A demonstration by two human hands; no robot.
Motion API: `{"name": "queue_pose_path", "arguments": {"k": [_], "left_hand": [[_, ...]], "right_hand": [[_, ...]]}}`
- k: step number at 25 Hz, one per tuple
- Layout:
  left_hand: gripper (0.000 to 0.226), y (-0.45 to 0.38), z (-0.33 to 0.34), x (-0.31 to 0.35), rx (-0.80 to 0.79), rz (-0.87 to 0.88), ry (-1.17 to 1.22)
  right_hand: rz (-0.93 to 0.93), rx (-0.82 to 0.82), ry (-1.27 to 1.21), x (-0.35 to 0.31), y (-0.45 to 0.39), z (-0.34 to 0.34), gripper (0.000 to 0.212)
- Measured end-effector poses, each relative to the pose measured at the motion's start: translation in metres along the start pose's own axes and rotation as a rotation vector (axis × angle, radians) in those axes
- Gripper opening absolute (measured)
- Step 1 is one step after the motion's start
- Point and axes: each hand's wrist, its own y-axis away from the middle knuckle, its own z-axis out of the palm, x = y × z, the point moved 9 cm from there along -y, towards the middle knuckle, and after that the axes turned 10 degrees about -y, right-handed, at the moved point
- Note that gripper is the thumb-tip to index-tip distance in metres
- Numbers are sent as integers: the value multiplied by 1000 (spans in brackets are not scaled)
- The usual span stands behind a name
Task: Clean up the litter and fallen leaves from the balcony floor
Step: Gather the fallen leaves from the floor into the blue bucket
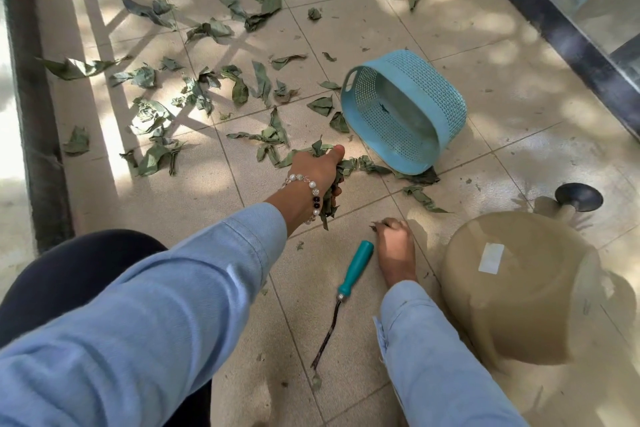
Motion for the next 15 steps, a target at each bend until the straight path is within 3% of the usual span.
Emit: {"name": "queue_pose_path", "arguments": {"k": [2, 3, 5, 6, 8, 10, 13, 15], "left_hand": [[36, 0, 3, 0, -3, -7, -1], [36, 0, 5, -1, -9, -9, 9], [36, -1, 6, -2, -15, -16, 57], [37, -3, 8, -4, -15, -36, 87], [45, -9, 10, -9, -12, -90, 180], [52, -10, 6, -8, 47, -128, 312], [43, 18, -3, -4, 145, -198, 616], [40, 51, 0, 6, 190, -257, 801]], "right_hand": [[184, 78, -110, 23, 1, -15, 26], [399, 156, -316, 44, 5, -24, 25], [794, 300, -1002, 62, 14, -26, 28], [866, 340, -1377, 51, 12, -27, 28], [854, 317, -1855, 12, -5, -38, 21], [780, 127, -2147, -31, -25, -50, 19], [839, -97, -2331, -81, -22, -73, 14], [934, -147, -2363, -105, -10, -99, 30]]}}
